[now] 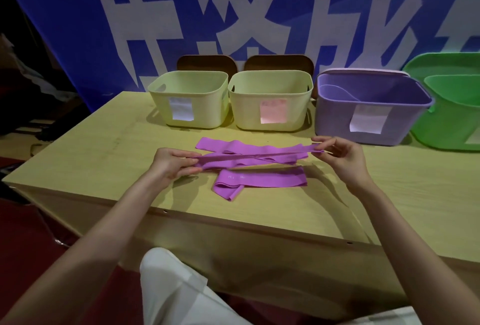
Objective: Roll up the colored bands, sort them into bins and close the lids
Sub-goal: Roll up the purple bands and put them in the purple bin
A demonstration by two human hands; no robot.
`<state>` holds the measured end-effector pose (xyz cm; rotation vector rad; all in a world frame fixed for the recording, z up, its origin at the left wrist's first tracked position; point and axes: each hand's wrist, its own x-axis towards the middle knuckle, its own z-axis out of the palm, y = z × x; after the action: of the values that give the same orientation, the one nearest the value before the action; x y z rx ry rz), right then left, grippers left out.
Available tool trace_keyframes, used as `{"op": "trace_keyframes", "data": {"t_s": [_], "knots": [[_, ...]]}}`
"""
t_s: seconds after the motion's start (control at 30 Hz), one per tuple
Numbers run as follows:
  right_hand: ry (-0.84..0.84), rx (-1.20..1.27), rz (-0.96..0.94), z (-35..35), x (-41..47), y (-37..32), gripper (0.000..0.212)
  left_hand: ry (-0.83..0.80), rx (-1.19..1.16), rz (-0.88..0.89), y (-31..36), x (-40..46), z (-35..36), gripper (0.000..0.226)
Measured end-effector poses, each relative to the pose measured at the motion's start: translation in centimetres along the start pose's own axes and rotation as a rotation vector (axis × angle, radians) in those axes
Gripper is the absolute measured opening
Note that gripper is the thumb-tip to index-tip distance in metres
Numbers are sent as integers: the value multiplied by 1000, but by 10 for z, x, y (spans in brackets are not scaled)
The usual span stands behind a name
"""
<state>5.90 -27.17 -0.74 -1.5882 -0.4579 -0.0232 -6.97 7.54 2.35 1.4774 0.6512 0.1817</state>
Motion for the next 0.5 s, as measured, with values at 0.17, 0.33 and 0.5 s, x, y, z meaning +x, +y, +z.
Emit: {"op": "trace_keyframes", "data": {"t_s": [0.17,0.33,0.5], "knots": [[-57,22,-3,-7,-6,-6,15,-55,-160,5,-2,2,-1,20],[-128,-44,-34,-18,-14,-11,11,55,-117,145,3,7,21,13],[-200,-296,-84,-38,-24,-19,16,55,214,429,16,28,76,13]]}}
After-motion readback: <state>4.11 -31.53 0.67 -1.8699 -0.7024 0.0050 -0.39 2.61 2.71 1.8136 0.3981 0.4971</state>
